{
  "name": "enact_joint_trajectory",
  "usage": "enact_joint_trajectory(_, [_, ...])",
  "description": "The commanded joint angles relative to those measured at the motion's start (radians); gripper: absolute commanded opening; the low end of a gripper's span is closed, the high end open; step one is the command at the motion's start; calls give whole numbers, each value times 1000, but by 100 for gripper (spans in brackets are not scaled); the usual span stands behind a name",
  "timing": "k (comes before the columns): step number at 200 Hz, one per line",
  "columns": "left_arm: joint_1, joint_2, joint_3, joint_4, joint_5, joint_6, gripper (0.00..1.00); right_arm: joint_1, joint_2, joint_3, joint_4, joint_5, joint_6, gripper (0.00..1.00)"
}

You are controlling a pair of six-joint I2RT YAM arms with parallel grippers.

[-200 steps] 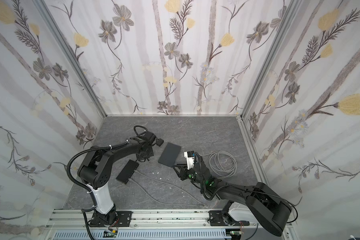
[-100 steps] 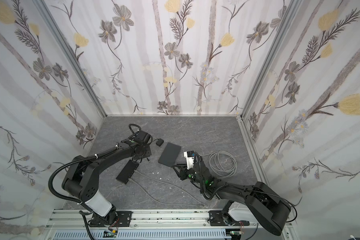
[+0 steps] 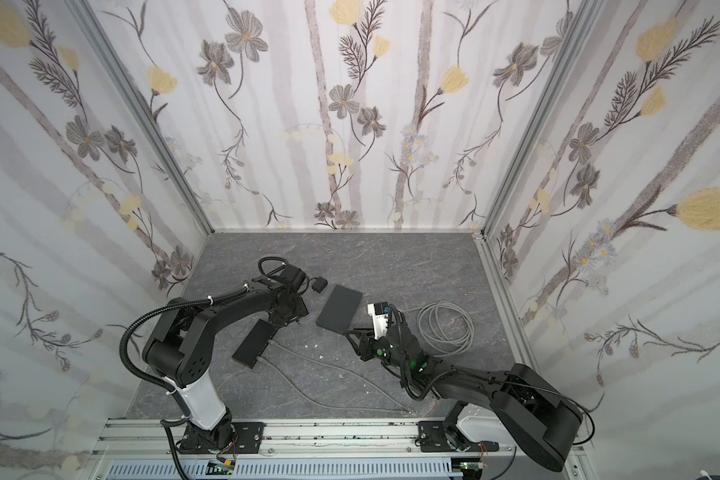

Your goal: Insert the plug into the switch port

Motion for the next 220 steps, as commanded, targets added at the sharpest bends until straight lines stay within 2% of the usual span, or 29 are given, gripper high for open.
enact_joint_trajectory(1, [1, 15, 37, -86, -41, -54, 66, 2, -13, -9, 33, 22, 13, 37])
enact_joint_trajectory(14, [1, 10, 49, -75, -56, 0, 65, 2, -16, -10, 34, 23, 12, 37])
enact_joint_trajectory(36, [1, -67, 32, 0, -58, 180, 65, 1, -10, -8, 39, 19, 12, 37])
enact_joint_trajectory(55, [1, -192, -10, 123, 88, 402, 65, 2, -3, -5, 43, 16, 10, 37])
enact_joint_trajectory(75, [2, -281, 53, 96, 123, 562, 65, 2, 8, 4, 45, 11, 4, 37])
enact_joint_trajectory(96, [-1, -348, 80, 93, 208, 902, 65, 2, 19, 9, 51, -1, 0, 37])
enact_joint_trajectory(122, [-26, -408, 44, 24, 239, 1514, 63, 3, 13, 2, 56, -6, -3, 37])
enact_joint_trajectory(145, [-31, -367, 39, -68, 223, 1968, 51, 3, -3, -13, 62, -13, -2, 37])
enact_joint_trajectory(161, [-16, -305, 74, -190, 300, 2199, 53, 3, -19, -26, 68, -10, -3, 37])
enact_joint_trajectory(180, [34, -212, 161, -305, 344, 2337, 52, 3, -22, -32, 70, -11, -1, 37])
enact_joint_trajectory(197, [58, -129, 212, -346, 311, 2429, 47, 5, -23, -37, 76, -11, 1, 37])
enact_joint_trajectory(220, [92, -40, 244, -320, 268, 2491, 47, 5, -25, -39, 81, -13, 0, 37])
